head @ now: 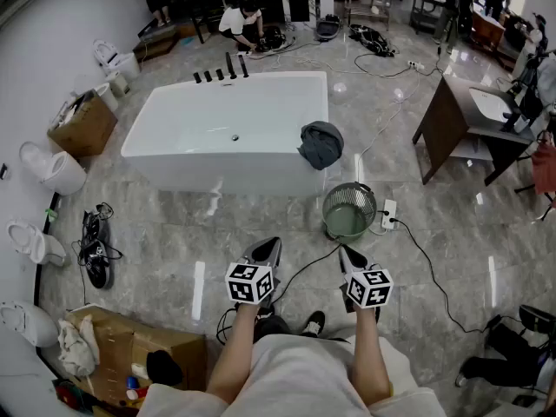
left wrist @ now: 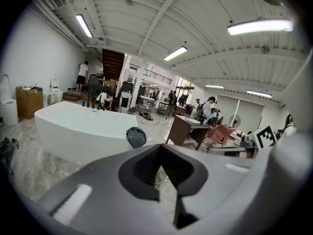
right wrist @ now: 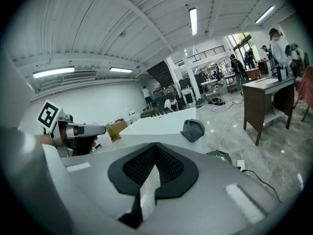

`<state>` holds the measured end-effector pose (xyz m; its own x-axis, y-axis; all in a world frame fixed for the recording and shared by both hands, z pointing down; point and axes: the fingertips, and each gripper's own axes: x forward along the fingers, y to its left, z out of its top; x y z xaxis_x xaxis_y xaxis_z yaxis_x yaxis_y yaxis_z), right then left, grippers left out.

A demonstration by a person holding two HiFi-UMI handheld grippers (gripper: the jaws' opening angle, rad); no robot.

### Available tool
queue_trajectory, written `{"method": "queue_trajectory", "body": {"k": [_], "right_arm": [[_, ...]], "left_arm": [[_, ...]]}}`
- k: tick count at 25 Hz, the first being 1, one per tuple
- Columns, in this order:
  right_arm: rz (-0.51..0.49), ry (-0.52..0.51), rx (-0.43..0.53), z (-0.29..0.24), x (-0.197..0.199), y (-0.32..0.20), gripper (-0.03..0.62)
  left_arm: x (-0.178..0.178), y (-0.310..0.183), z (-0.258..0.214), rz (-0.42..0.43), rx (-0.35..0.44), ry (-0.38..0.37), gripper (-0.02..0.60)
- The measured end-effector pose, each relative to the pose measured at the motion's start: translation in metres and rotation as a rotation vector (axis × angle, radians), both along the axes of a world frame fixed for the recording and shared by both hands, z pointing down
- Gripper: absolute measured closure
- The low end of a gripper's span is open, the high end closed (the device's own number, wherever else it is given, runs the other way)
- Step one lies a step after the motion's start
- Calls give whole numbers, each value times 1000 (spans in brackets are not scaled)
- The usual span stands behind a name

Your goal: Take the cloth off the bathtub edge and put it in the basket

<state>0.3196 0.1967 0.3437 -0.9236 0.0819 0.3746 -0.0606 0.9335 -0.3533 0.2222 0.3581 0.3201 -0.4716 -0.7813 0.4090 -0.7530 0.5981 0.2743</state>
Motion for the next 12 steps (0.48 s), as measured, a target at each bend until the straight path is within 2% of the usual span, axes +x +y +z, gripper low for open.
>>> {"method": "queue_trajectory", "body": {"k": [9, 12], "right_arm": [[0, -46, 54, -15, 5, -7, 592], [17, -68, 9, -19, 13, -9, 594]], "left_arm": [[13, -7, -10, -10, 3, -44, 523], [20, 0, -12, -15, 0, -54, 523]]}}
